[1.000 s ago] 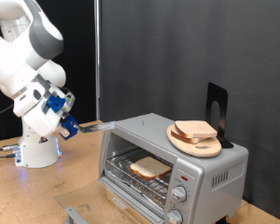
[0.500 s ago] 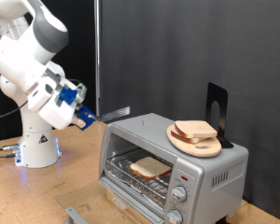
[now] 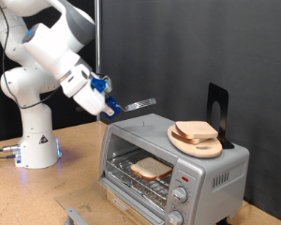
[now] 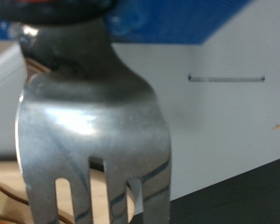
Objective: Make a piece of toast with the oven
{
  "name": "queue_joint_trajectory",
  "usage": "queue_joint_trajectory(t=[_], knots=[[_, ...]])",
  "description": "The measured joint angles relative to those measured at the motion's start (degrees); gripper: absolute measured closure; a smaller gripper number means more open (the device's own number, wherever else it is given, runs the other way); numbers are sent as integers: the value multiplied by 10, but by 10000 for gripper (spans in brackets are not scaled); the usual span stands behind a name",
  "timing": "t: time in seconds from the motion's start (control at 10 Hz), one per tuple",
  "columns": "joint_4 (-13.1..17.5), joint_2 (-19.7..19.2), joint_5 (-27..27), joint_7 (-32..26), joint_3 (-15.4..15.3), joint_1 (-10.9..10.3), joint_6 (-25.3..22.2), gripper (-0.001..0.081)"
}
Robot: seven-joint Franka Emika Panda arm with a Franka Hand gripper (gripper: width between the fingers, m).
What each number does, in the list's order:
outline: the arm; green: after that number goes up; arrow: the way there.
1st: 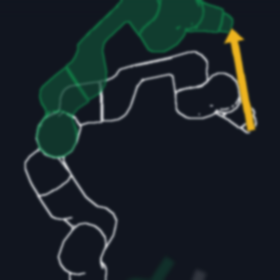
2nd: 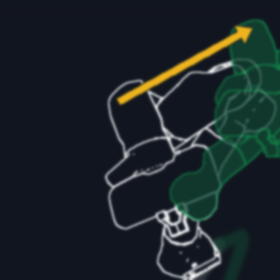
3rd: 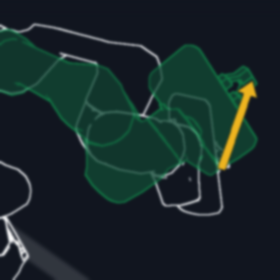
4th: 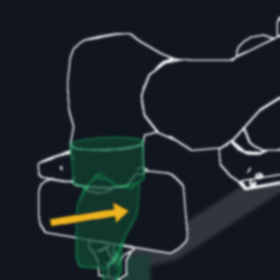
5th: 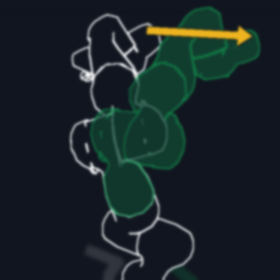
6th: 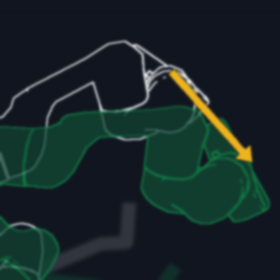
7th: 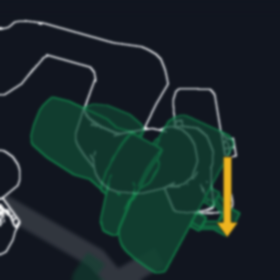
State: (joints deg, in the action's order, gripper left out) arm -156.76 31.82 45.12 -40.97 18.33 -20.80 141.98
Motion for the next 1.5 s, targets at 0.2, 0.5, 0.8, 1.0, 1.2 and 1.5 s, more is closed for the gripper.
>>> queue_joint_trajectory(t=[0.2, 0.5, 0.8, 1.0, 1.2, 1.5], knots=[[1, -3, 0, 36, -51, -11, 32, 376], [4, -7, 2, 77, -100, -34, 53, 376], [4, -36, 1, 120, -151, -44, 86, 376], [5, -63, 1, 131, -171, -45, 108, 376], [9, -87, 6, 132, -178, -50, 125, 376], [13, -113, 28, 119, -178, -62, 142, 153]])
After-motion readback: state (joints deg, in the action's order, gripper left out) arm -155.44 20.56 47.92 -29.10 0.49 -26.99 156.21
